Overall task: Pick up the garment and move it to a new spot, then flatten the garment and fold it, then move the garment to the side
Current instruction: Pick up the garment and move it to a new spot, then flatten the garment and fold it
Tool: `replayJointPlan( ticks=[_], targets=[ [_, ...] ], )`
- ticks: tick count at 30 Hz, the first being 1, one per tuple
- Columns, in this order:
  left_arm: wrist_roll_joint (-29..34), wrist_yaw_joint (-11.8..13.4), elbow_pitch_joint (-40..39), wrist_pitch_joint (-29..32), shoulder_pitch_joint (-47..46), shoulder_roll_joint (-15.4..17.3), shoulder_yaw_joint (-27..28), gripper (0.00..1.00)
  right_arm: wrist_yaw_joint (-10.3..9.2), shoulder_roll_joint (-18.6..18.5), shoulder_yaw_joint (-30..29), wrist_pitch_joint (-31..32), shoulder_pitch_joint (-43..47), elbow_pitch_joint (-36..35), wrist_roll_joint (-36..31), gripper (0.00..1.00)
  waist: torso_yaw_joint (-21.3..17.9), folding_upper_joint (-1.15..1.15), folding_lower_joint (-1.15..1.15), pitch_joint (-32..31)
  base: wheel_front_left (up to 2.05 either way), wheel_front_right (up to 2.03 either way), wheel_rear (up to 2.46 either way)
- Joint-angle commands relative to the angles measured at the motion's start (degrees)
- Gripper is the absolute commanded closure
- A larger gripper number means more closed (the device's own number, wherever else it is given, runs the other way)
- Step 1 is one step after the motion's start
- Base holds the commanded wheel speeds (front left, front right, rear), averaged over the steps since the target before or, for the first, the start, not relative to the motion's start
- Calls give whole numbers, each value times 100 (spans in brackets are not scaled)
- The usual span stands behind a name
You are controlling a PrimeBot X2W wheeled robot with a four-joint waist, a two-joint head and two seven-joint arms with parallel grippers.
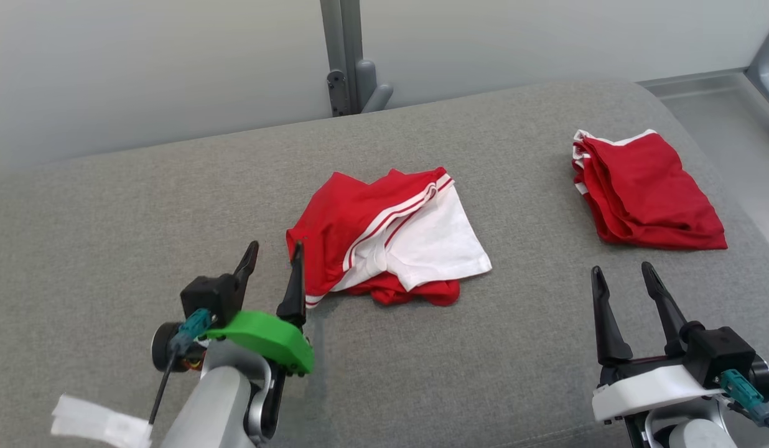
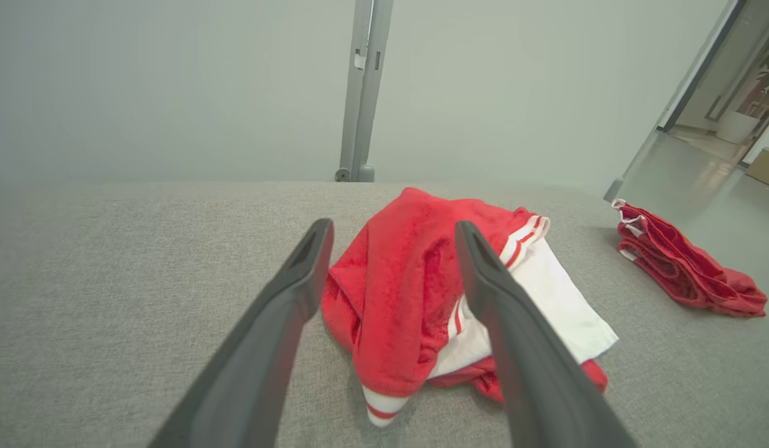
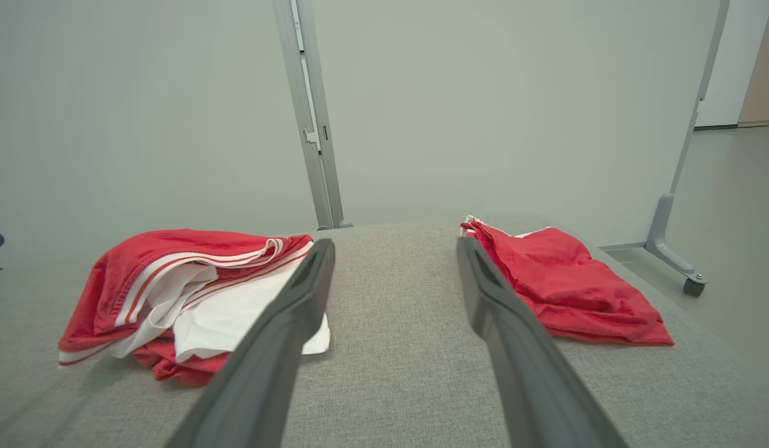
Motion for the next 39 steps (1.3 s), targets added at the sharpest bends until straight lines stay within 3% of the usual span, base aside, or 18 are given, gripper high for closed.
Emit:
replayJointPlan(
  ticks=[1,9,16,39],
  targets=[
    [96,25,-139,-11,196,54,100,0,-5,-9,-19,-26,68,-29,-9,0,114,0,0,-100,0,0,0],
    [611,90,-1485,-6,1595,25,918,0,-5,-9,26,-15,187,-13,-55,0,279,0,0,-174,0,0,0],
    [893,117,-2062,-6,2229,-23,1126,0,-5,-9,50,-18,387,44,-10,0,463,0,0,-239,0,0,0],
    [1007,197,-2092,-6,2381,-42,1090,0,-5,-10,137,-28,404,142,105,0,537,0,0,-266,0,0,0]
  ],
)
